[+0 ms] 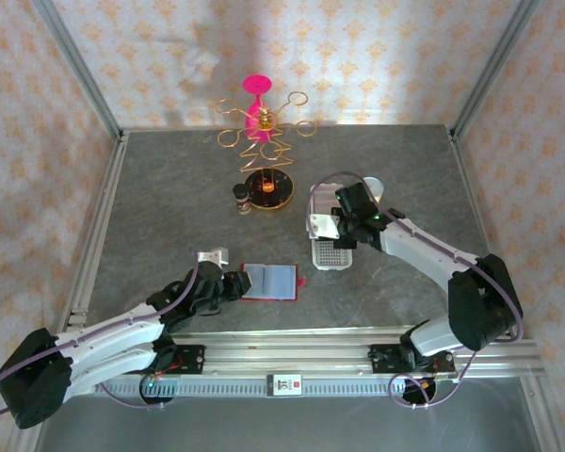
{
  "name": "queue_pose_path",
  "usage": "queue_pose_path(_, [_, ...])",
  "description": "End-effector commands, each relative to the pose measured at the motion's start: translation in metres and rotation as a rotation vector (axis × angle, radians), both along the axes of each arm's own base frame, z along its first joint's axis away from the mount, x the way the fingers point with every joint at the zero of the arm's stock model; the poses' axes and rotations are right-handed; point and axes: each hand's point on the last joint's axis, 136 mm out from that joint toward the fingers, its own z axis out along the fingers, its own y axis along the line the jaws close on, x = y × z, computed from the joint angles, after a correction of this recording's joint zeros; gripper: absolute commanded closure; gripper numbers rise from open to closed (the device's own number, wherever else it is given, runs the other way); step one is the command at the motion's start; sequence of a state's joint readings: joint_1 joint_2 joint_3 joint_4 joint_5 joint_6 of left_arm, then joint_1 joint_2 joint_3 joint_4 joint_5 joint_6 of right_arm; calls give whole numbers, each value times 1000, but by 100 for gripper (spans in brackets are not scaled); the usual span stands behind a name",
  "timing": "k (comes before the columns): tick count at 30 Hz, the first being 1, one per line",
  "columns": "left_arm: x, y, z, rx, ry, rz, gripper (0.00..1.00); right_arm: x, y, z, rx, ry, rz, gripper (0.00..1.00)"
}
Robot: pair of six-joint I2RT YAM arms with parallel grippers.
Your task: Put the credit cards into the card holder
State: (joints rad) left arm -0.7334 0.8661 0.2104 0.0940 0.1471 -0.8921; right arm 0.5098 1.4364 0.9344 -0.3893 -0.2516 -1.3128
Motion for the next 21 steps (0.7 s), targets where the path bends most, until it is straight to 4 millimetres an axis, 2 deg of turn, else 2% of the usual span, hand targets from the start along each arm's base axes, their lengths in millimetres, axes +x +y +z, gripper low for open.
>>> queue_pose_path(1, [1, -4, 10, -12, -10, -7, 72, -1, -2, -3, -13, 8, -17, 99])
queue_pose_path(5, [2, -5, 12, -17, -15, -6, 72, 2, 2, 1, 4, 12, -17, 100])
queue_pose_path(8, [2, -7, 15, -18, -19, -19, 69, 1, 7, 14, 46, 9, -21, 100])
queue_pose_path(11, [5, -3, 20, 38, -27, -19, 63, -7, 16, 33, 121, 30, -32, 100])
queue_pose_path(16, [8, 10, 23, 130, -29, 12, 56, -23, 35, 75, 340, 89, -120, 100])
queue_pose_path(21, [9, 15, 24, 192, -17, 13, 46, -32, 47, 115, 646, 176, -337, 100])
